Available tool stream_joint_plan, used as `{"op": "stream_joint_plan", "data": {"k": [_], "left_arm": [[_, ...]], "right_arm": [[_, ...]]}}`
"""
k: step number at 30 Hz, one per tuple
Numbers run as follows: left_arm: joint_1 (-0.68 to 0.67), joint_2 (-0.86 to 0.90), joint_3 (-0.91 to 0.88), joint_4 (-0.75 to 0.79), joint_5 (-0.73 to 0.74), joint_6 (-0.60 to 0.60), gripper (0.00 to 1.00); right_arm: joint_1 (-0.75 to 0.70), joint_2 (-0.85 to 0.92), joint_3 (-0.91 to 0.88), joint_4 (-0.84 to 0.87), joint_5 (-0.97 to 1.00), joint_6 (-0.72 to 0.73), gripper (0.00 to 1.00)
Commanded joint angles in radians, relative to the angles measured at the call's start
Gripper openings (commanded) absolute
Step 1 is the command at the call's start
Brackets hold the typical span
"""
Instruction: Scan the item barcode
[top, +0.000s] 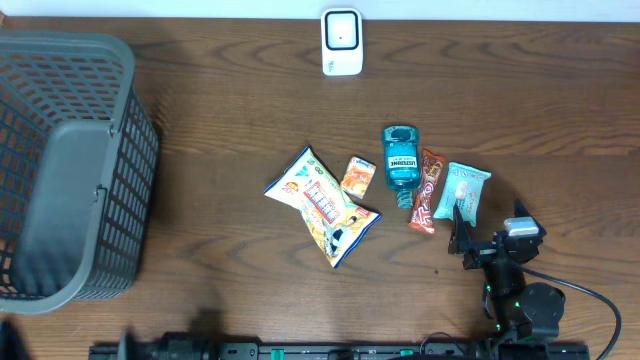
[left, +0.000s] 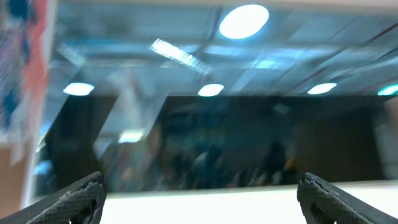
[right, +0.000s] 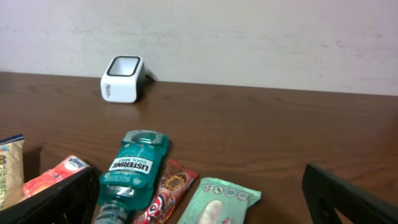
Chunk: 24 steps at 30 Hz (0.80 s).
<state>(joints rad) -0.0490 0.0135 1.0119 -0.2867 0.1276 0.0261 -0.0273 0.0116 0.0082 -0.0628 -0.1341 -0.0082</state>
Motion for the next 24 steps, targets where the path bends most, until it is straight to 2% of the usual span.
{"op": "stream_joint_plan", "data": {"k": [1,4,8,10,12,14,24], "left_arm": [[0.041,-0.011,-0.122,0.006,-0.185,-0.002,0.98],[0.054,-0.011,-0.175,0.018,-0.203,-0.002,0.98],[0.053,-0.011,-0.243,0.107,-0.187,-0.002,0.98],[0.053,-0.011,-0.267,0.138,-0.119,-0.002,0.98],[0.053,-0.011,-0.301,0.169,0.011,-0.002,0.98],[0.053,-0.011,-0.332,0.204,0.061,-0.002,0.98],[0.046,-0.011,-0.466,0.304,0.075,-0.092,0.98]], "right_arm": [[0.016,-0.006,-0.003,-0.002,0.005,0.011,0.99],[0.016,-0.006,-0.003,-0.002,0.005,0.011,0.99],[0.016,-0.006,-0.003,-0.002,0.005,0.01,0.99],[0.016,-0.006,-0.003,-0.002,0.005,0.011,0.99],[0.016,-0.006,-0.003,-0.002,0.005,0.011,0.99],[0.016,-0.006,-0.003,-0.002,0.005,0.011,0.99],[0.016,-0.006,-0.003,-0.002,0.005,0.011,0.99]]}}
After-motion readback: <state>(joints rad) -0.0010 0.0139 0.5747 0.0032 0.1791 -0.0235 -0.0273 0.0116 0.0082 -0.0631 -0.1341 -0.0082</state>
